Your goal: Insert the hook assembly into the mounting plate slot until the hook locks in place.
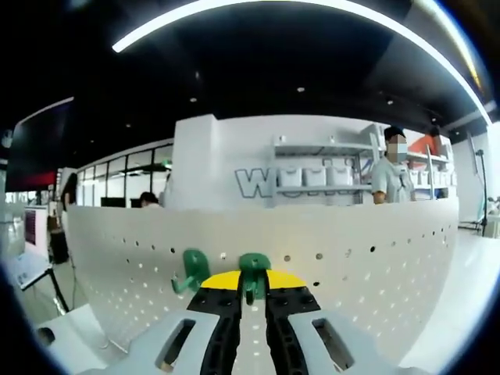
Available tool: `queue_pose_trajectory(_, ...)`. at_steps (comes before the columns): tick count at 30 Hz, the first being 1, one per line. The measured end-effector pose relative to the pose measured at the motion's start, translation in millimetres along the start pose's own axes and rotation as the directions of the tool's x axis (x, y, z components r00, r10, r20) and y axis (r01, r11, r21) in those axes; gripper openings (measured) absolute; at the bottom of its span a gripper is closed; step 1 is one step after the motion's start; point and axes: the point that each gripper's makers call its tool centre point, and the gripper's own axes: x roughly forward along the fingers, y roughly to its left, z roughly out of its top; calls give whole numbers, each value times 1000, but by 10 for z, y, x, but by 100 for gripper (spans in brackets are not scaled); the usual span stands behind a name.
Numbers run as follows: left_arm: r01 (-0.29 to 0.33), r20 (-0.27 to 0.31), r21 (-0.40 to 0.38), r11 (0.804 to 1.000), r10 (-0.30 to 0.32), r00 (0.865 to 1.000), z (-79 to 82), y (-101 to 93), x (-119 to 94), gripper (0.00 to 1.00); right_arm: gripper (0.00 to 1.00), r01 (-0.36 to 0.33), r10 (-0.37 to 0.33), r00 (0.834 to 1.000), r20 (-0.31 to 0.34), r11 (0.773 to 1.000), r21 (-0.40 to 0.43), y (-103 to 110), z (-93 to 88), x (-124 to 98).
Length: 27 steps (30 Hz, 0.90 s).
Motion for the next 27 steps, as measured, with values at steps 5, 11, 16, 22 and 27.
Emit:
queue_pose_trajectory(5,-1,9,3,1000,1,1000,28,-12,-13,90,10,-1,1,999,36,1000,1,-17,170,-69)
queue_pose_trajectory(11,5,-2,7,1000,-5,1000,-5,-77,-25,91,11,-15,13,997,77,1000,24,-44,367,-182)
queue_pose_trajectory(16,7,-2,7,1000,-7,1000,-45,-155,-66,91,10,-32,31,997,73,999,2,-30,403,-293)
queue_pose_trajectory(22,-2,-23,14,1000,2,1000,-111,-188,-130,90,10,-45,48,996,78,998,-38,4,491,-511)
queue_pose_trajectory(27,-17,-36,23,1000,18,999,-169,-194,-196,90,11,-99,103,993,53,993,-72,126,456,-743)
